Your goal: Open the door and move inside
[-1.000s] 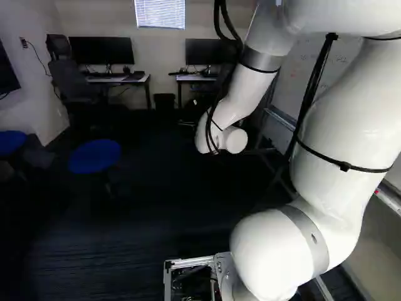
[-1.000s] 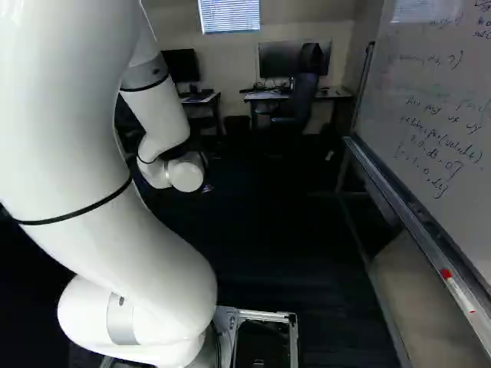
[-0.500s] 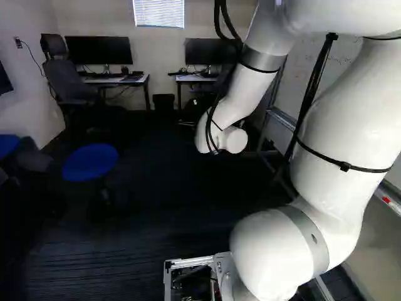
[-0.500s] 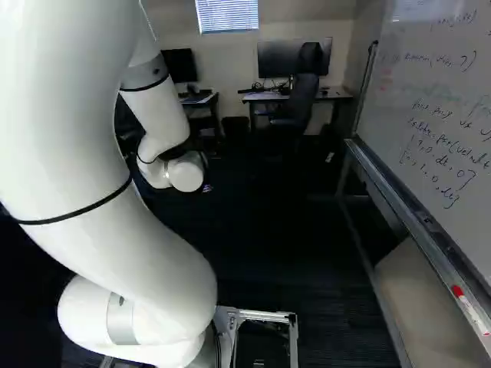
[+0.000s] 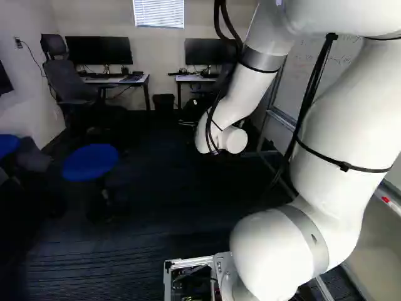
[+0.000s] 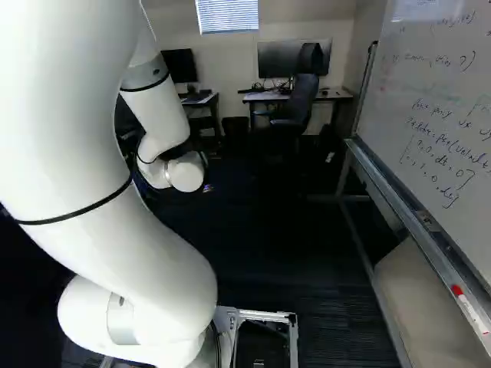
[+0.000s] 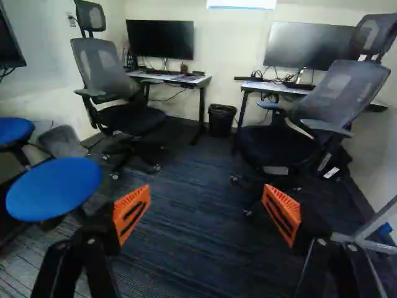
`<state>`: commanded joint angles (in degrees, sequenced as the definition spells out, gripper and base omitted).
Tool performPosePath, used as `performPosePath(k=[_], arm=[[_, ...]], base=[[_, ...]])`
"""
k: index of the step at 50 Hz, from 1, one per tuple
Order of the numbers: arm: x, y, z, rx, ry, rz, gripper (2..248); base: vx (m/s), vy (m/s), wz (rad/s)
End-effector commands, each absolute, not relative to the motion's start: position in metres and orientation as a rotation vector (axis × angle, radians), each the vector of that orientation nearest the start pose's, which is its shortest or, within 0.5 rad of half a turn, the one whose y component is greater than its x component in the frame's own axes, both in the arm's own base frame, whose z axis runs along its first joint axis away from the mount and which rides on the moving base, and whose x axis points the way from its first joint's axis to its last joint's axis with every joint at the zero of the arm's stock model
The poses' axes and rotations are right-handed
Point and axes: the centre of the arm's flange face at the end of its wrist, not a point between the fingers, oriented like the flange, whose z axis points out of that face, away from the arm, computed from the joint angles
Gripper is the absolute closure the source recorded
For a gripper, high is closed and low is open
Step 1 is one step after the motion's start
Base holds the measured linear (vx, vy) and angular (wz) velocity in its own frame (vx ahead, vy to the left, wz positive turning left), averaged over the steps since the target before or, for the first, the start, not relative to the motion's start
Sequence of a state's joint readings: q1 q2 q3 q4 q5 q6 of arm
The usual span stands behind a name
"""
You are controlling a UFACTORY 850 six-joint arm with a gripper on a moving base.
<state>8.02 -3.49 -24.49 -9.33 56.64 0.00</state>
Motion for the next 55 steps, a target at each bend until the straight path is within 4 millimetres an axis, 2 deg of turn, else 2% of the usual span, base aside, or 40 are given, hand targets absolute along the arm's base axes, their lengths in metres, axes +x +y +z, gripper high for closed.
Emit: performPosePath(k=[30, 55], arm=[[0.392, 0.064, 0.39, -2.329, -0.38, -1.871, 3], [0.362, 0.045, 0.387, -2.392, -0.289, -1.864, 3]], base=[[0.0, 0.0, 0.0], [0.0, 0.0, 0.0]])
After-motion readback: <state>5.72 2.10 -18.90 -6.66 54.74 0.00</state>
